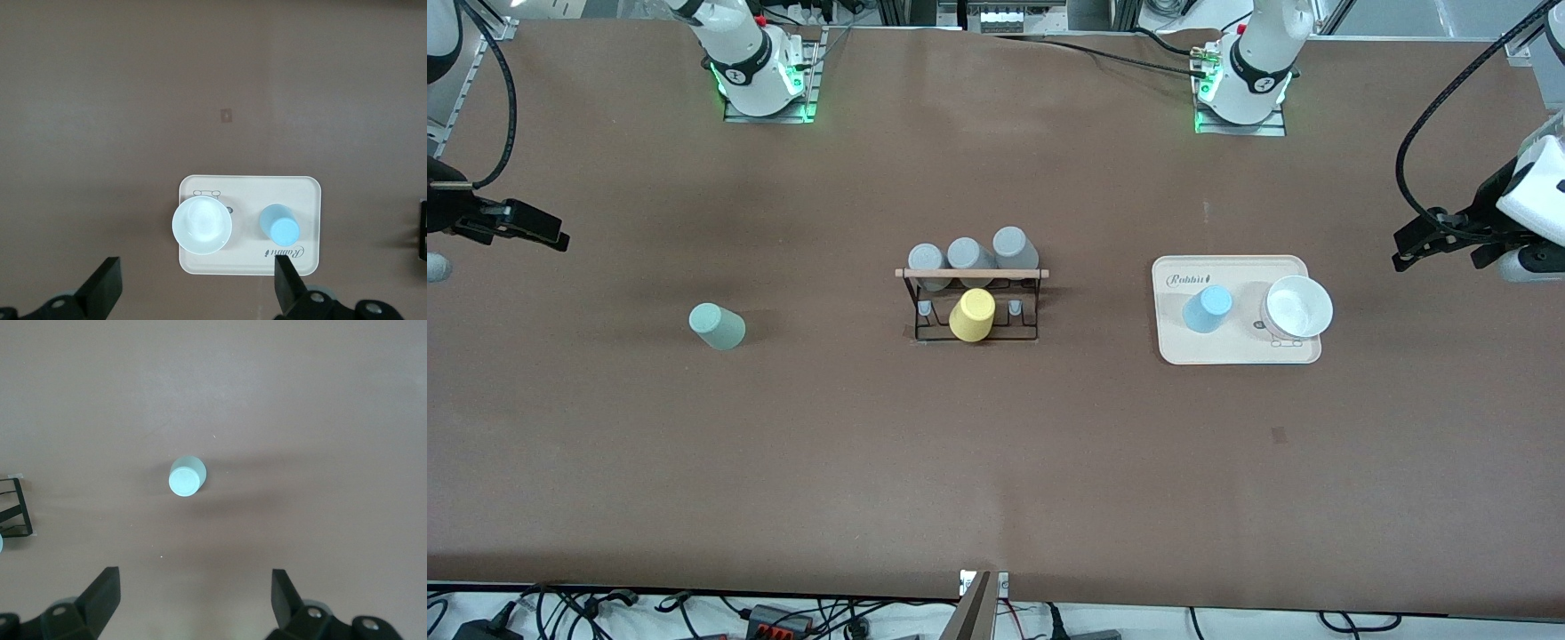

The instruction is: Hang scattered cups on rack with three cups

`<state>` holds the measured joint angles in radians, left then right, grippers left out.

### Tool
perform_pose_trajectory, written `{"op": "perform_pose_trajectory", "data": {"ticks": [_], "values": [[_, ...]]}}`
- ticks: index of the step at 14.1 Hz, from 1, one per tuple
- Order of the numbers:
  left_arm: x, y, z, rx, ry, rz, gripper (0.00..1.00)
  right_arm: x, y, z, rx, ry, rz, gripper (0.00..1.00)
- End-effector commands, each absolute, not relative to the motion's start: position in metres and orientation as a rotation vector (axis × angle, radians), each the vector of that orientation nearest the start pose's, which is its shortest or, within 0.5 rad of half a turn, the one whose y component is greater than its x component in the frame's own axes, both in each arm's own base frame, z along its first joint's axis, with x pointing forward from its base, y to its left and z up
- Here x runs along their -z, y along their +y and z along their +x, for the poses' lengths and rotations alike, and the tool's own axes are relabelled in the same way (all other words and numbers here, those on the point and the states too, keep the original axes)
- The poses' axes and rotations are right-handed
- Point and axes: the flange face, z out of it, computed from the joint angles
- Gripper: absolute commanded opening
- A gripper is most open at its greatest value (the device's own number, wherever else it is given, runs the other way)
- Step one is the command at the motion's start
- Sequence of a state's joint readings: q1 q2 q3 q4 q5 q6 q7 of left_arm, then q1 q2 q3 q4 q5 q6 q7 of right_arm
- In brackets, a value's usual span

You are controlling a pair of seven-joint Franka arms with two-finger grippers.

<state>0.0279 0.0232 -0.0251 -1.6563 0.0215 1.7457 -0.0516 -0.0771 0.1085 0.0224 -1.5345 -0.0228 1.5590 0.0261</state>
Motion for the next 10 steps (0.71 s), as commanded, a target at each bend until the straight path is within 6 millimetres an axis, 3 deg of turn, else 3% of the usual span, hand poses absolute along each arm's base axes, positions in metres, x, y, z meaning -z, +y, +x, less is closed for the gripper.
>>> {"op": "perform_pose_trajectory", "data": {"ticks": [1,6,10], "values": [[-0.574,0.007,0.58,0.087,-0.07,-3.134,1.0,-0.583,-0.035,0.58,-0.129,0.115,-3.165,1.0],[-0.509,-0.001,0.611,0.029,-0.068,-3.166,1.0,-0.581,-0.029,0.581,-0.136,0.096,-3.165,1.0],[-0.453,-0.022,0.625,-0.079,-0.041,-3.194,1.0,-0.579,-0.03,0.579,-0.172,0.103,-3.155,1.0]]}}
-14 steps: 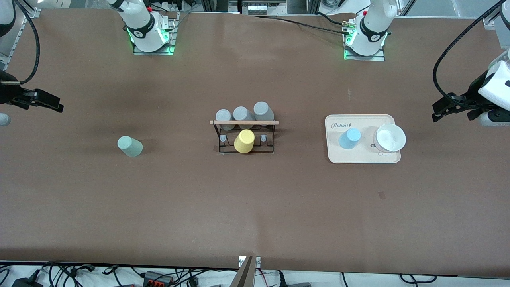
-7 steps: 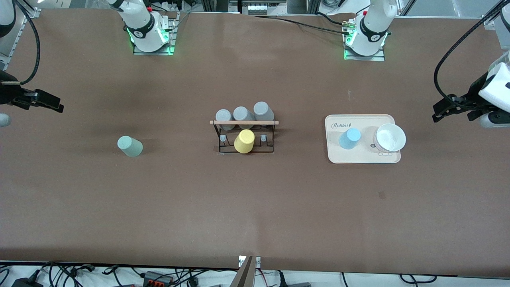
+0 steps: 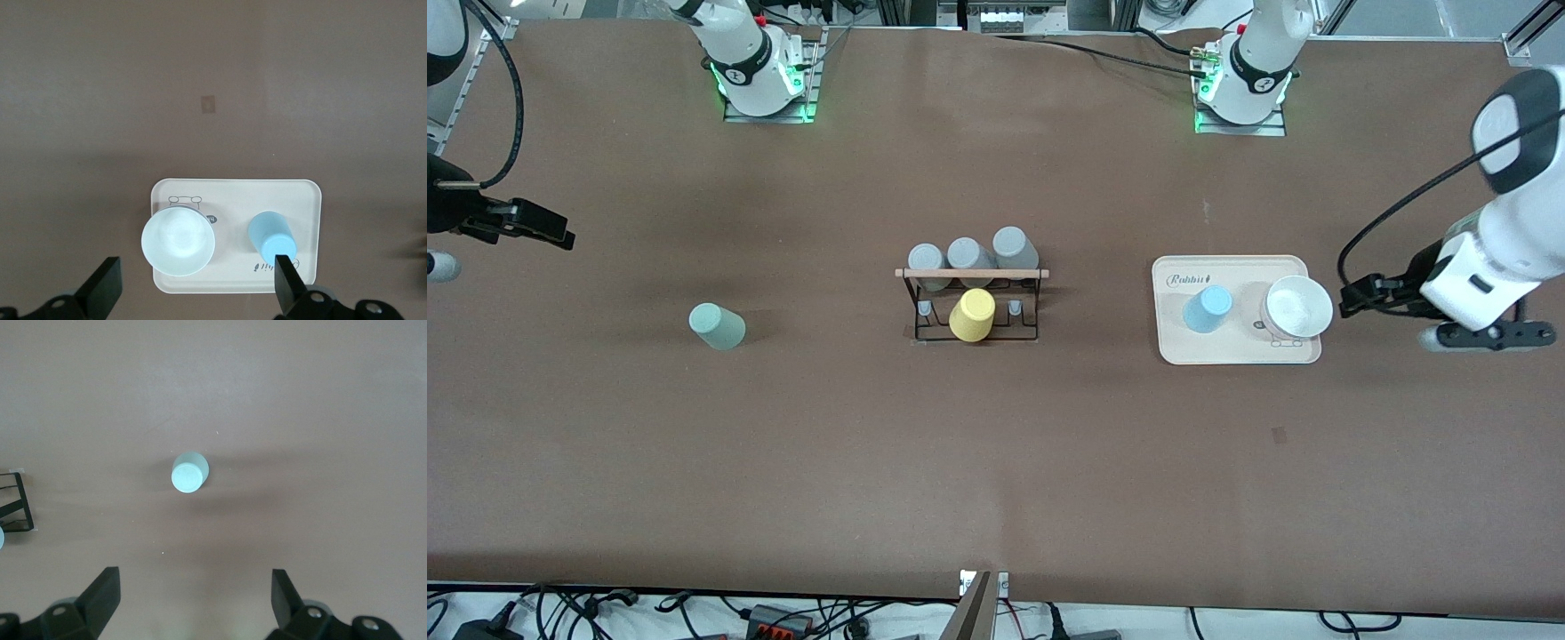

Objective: Hang scattered cups on rack with three cups
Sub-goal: 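Reach the left gripper down to the light blue cup on the tray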

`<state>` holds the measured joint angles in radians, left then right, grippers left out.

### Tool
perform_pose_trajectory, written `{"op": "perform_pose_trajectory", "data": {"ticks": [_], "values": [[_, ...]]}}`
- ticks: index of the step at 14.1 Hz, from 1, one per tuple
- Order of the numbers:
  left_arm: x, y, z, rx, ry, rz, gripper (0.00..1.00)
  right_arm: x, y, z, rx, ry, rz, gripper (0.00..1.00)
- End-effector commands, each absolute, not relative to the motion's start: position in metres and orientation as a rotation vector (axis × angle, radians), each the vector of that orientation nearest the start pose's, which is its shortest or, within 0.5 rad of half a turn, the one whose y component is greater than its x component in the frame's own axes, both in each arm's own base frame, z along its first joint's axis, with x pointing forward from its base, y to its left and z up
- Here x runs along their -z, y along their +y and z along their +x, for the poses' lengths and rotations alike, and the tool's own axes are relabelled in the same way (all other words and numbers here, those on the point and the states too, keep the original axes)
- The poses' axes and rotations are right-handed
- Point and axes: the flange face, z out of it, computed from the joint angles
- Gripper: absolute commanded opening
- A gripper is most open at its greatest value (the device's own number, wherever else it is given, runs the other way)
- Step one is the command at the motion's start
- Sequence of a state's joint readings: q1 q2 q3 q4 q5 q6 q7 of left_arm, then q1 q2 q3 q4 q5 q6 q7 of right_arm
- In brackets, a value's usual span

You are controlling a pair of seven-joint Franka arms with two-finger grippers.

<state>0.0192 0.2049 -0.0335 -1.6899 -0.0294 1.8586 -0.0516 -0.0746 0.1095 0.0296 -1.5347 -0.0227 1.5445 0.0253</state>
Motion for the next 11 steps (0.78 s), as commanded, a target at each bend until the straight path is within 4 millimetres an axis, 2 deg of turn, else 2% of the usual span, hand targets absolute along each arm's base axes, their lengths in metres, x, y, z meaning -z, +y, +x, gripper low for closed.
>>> {"op": "perform_pose_trajectory", "data": {"ticks": [1,3,4,6,7,9,11], "values": [[-0.438,-0.028,0.628,-0.083,-0.049,-3.198,1.0,-0.578,-0.027,0.578,-0.18,0.094,-3.156,1.0],[-0.405,-0.04,0.63,-0.109,-0.085,-3.194,1.0,-0.576,-0.026,0.579,-0.194,0.092,-3.16,1.0],[-0.39,-0.054,0.63,-0.122,-0.109,-3.191,1.0,-0.576,-0.026,0.579,-0.195,0.092,-3.162,1.0],[-0.365,-0.069,0.633,-0.15,-0.177,-3.174,1.0,-0.572,-0.027,0.578,-0.211,0.091,-3.159,1.0],[-0.354,-0.086,0.633,-0.148,-0.157,-3.171,1.0,-0.571,-0.027,0.577,-0.223,0.094,-3.158,1.0],[-0.331,-0.105,0.628,-0.119,-0.172,-3.171,1.0,-0.568,-0.025,0.576,-0.228,0.118,-3.157,1.0],[-0.31,-0.114,0.611,-0.147,-0.178,-3.163,1.0,-0.567,-0.026,0.577,-0.22,0.127,-3.151,1.0]]}}
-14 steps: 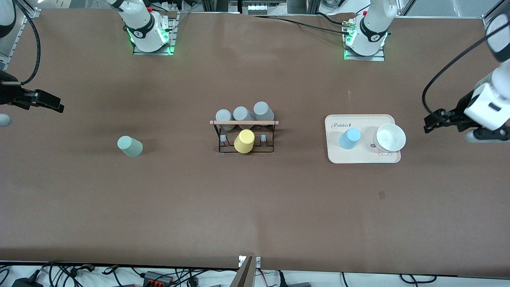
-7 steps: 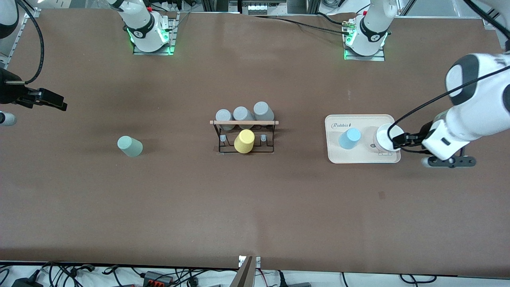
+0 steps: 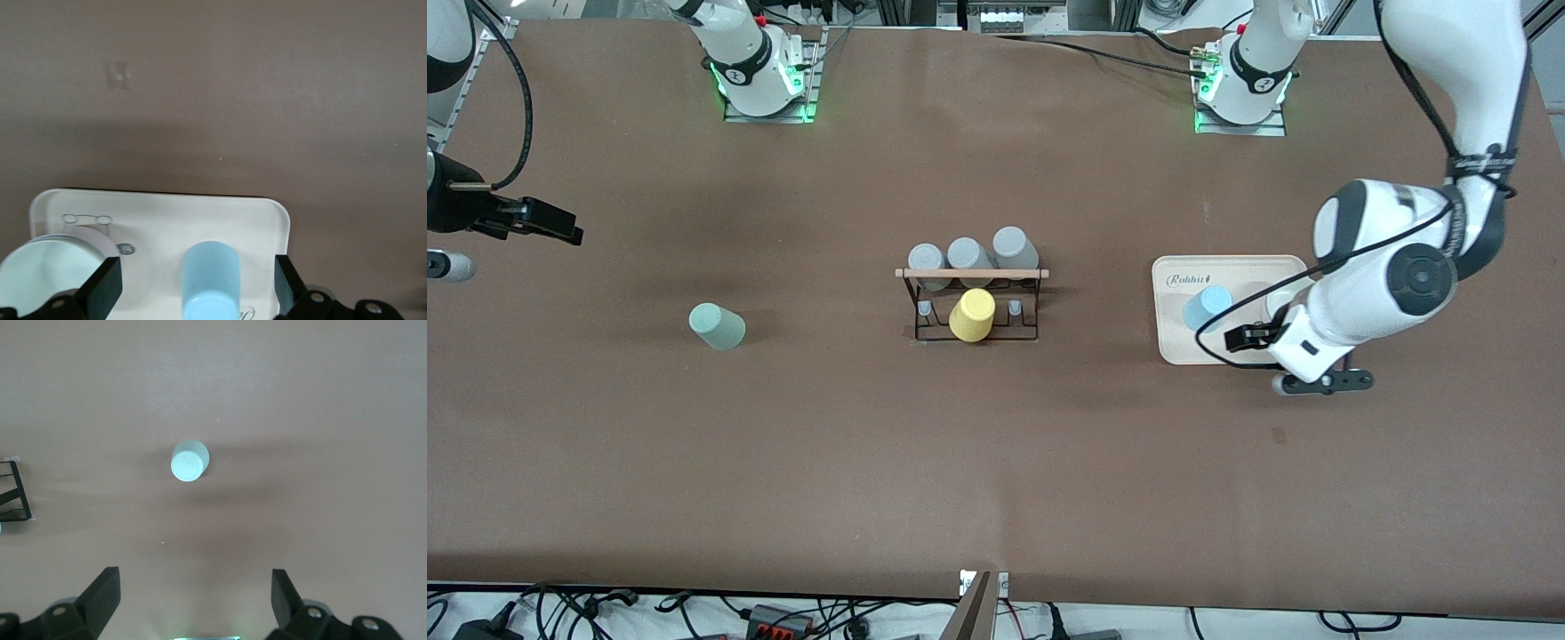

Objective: Hang scattered cups on rack with three cups
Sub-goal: 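Reach the left gripper down to the light blue cup on the tray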

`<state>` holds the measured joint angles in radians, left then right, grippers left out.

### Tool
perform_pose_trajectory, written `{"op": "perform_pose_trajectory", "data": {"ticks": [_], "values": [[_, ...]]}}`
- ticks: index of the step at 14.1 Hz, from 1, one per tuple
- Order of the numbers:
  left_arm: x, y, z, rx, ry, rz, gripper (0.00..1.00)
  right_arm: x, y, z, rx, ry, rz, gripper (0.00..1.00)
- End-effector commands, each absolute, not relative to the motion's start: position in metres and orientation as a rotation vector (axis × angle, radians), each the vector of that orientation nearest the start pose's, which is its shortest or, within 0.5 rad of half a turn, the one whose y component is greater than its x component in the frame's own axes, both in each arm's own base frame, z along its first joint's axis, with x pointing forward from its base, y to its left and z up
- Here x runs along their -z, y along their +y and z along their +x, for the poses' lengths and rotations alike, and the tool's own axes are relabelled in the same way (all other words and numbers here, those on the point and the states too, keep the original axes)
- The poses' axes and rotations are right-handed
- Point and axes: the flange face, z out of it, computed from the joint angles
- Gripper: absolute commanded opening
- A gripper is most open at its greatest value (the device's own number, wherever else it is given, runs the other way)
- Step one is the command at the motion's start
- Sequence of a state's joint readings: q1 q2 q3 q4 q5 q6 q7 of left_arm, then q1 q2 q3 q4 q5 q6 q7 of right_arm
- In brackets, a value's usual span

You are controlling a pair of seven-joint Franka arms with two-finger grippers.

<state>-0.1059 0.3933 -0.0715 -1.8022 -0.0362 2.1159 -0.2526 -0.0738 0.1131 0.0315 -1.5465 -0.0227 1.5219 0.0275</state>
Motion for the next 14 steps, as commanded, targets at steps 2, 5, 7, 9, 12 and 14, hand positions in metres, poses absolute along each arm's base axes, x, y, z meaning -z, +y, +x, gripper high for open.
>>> {"op": "perform_pose_trajectory", "data": {"ticks": [2,5,7,9,12,14], "values": [[-0.291,-0.127,0.589,-0.226,-0.197,-3.139,1.0,-0.566,-0.026,0.578,-0.206,0.132,-3.152,1.0],[-0.28,-0.123,0.568,-0.283,-0.215,-3.116,1.0,-0.563,-0.027,0.579,-0.201,0.134,-3.152,1.0],[-0.271,-0.12,0.559,-0.308,-0.217,-3.108,1.0,-0.563,-0.027,0.579,-0.201,0.136,-3.15,1.0],[-0.261,-0.119,0.545,-0.262,-0.215,-3.118,1.0,-0.562,-0.027,0.578,-0.206,0.136,-3.152,1.0],[-0.248,-0.12,0.533,-0.176,-0.208,-3.139,1.0,-0.56,-0.026,0.577,-0.213,0.134,-3.151,1.0],[-0.247,-0.124,0.532,-0.179,-0.196,-3.141,1.0,-0.558,-0.026,0.576,-0.218,0.134,-3.15,1.0]]}}
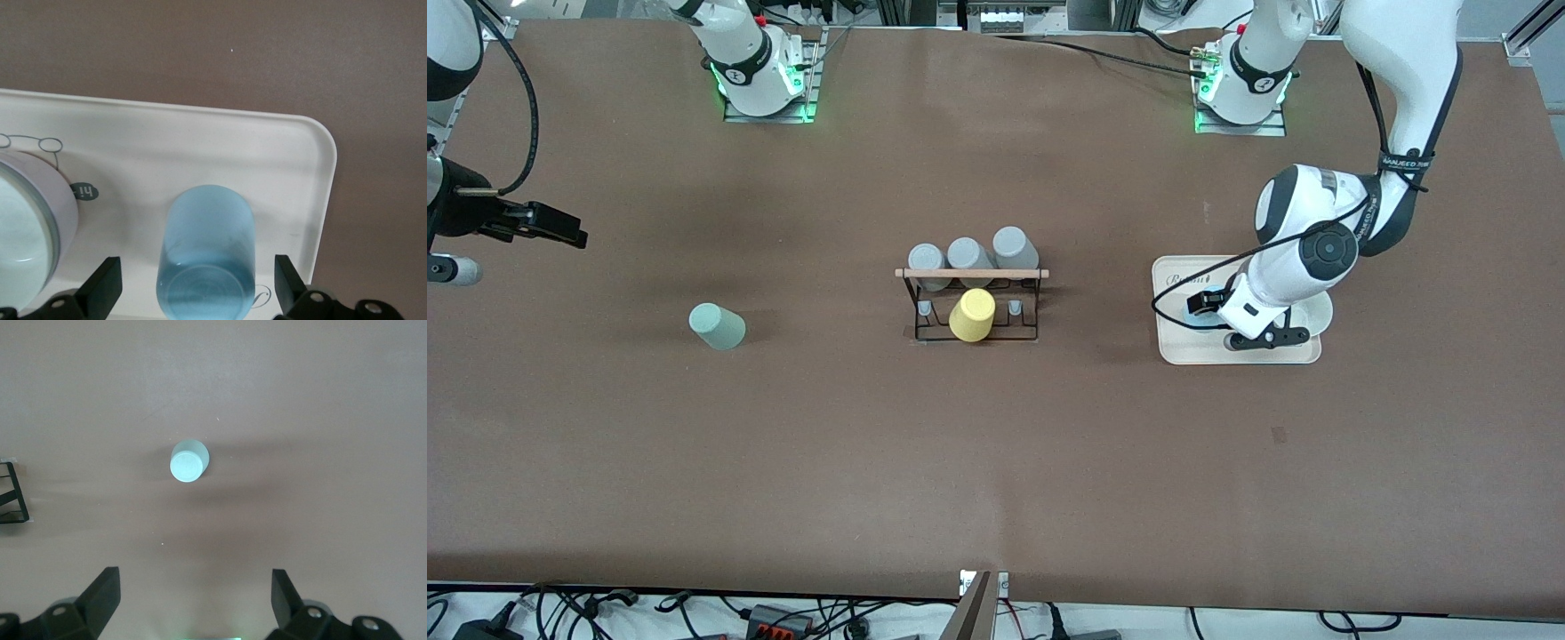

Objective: Hang scattered cups on rack with three cups
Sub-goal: 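Reach the left gripper down to the light blue cup on the tray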

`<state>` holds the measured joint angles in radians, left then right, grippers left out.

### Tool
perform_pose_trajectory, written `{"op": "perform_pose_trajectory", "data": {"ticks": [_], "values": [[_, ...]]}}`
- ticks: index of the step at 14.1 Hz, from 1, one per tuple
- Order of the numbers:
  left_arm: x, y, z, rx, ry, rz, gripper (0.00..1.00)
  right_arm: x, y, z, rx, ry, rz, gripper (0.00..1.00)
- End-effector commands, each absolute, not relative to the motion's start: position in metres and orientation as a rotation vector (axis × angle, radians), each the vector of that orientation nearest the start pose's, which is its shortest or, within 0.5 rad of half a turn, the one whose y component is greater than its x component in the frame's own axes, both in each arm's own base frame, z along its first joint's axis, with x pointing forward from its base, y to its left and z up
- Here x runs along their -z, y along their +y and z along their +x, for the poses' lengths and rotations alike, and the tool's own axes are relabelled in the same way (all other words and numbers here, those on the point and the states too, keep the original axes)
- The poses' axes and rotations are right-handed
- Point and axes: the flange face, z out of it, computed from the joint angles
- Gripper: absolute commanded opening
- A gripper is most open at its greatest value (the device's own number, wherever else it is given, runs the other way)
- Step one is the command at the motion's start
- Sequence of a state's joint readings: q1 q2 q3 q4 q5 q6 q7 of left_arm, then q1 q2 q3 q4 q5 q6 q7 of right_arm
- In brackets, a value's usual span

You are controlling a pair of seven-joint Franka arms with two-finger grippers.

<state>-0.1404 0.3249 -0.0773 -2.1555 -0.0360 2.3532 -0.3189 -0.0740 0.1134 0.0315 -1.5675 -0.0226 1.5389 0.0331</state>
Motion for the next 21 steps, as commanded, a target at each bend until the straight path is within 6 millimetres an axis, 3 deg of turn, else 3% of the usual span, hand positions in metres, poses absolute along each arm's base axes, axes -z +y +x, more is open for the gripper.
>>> {"op": "perform_pose_trajectory", "data": {"ticks": [1,3,8,13,16,18,19,21], "values": [[-0.243,-0.125,0.53,-0.191,-0.194,-3.138,1.0,-0.557,-0.025,0.576,-0.22,0.131,-3.15,1.0],[-0.235,-0.134,0.526,-0.217,-0.167,-3.134,1.0,-0.556,-0.025,0.574,-0.227,0.131,-3.149,1.0],[-0.227,-0.132,0.526,-0.235,-0.167,-3.13,0.99,-0.555,-0.025,0.573,-0.235,0.131,-3.15,1.0],[-0.221,-0.13,0.531,-0.243,-0.163,-3.131,0.89,-0.554,-0.024,0.571,-0.242,0.129,-3.15,1.0],[-0.219,-0.13,0.532,-0.244,-0.157,-3.13,0.71,-0.554,-0.024,0.571,-0.242,0.128,-3.15,1.0],[-0.223,-0.13,0.535,-0.231,-0.161,-3.133,0.47,-0.552,-0.022,0.568,-0.247,0.123,-3.151,1.0],[-0.233,-0.131,0.544,-0.208,-0.165,-3.138,0.41,-0.552,-0.022,0.567,-0.235,0.121,-3.152,1.0],[-0.257,-0.134,0.56,-0.199,-0.165,-3.141,0.37,-0.551,-0.022,0.567,-0.23,0.121,-3.152,1.0]]}}
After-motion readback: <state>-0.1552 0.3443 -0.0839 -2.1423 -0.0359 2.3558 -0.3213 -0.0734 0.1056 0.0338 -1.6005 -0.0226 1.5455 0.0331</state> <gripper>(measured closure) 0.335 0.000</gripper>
